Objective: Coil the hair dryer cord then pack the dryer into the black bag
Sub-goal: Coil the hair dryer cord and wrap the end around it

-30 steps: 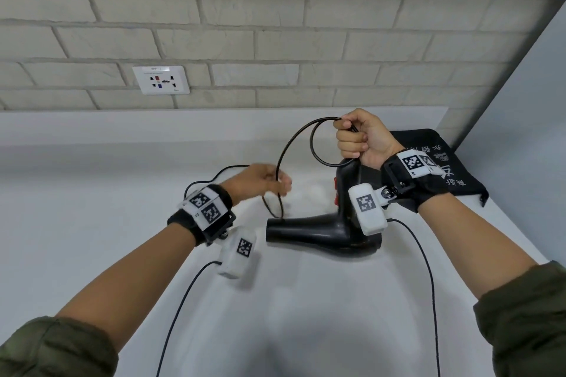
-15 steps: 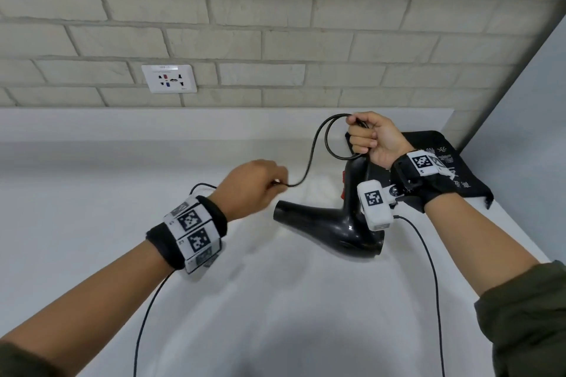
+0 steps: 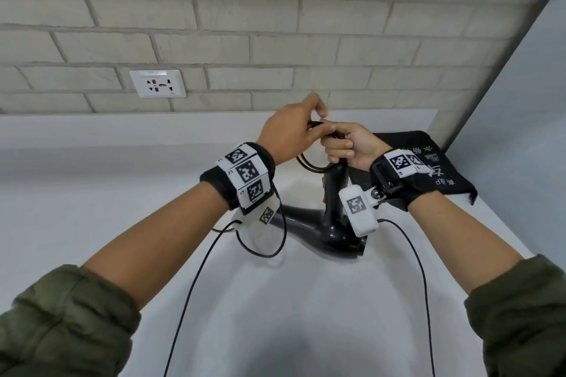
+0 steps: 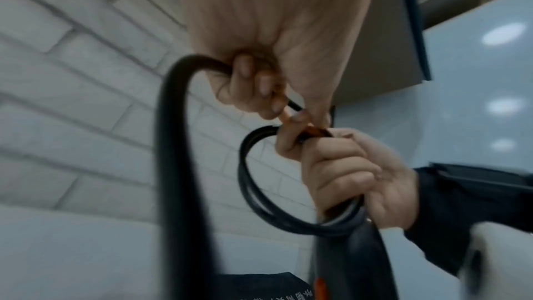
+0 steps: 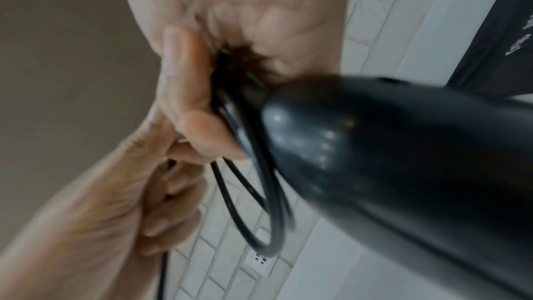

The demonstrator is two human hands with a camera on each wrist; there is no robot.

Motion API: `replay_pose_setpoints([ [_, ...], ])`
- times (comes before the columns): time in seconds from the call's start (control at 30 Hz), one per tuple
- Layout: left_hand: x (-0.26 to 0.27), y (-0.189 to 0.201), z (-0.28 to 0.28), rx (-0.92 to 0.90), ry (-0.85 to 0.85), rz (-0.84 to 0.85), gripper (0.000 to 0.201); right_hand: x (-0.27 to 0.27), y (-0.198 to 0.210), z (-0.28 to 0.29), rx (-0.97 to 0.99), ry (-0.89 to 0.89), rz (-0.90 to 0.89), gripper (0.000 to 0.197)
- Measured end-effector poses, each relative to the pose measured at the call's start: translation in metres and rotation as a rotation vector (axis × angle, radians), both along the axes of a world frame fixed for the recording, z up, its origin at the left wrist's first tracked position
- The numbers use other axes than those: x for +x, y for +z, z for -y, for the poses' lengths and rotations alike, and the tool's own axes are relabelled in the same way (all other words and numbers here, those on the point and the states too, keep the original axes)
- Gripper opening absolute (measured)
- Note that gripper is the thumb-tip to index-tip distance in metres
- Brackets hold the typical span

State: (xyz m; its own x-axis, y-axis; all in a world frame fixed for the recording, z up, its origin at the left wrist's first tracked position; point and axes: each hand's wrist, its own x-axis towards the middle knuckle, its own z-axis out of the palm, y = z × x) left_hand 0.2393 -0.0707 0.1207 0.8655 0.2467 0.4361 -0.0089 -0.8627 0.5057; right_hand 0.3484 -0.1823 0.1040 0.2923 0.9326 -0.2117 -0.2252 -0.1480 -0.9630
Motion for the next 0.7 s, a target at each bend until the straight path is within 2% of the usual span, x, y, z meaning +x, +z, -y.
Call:
replay_pose_setpoints([
  [0.1, -0.001, -0.004, -0.010, -0.155, 0.001, -0.105, 0.043, 0.003, 0.002, -0.001, -0.008, 0.028, -0.039, 0.058],
  [0.23, -0.005, -0.001, -0.021, -0.087, -0.081, -0.301, 0.041, 0.005, 0.003, -0.005, -0.040, 0.032, -0.040, 0.046],
  [0.3, -0.008, -0.002, -0.026, -0.138, -0.123, -0.343, 0.033, 0.005, 0.003, -0.006, -0.042, 0.073, -0.003, 0.040],
  [0.47, -0.009, -0.019, -0.032, -0.263, -0.123, -0.298, 0.036, 0.003, 0.002, -0.011, -0.077, 0.116, 0.060, 0.037],
  [0.6, -0.006, -0.025, -0.033, -0.309, -0.137, -0.237, 0.036, 0.001, 0.003, -0.011, -0.088, 0.106, 0.064, 0.040],
  [0.7, -0.006, -0.025, -0.031, -0.411, -0.183, -0.187, 0.036, 0.002, 0.003, -0.010, -0.098, 0.091, 0.057, 0.044],
])
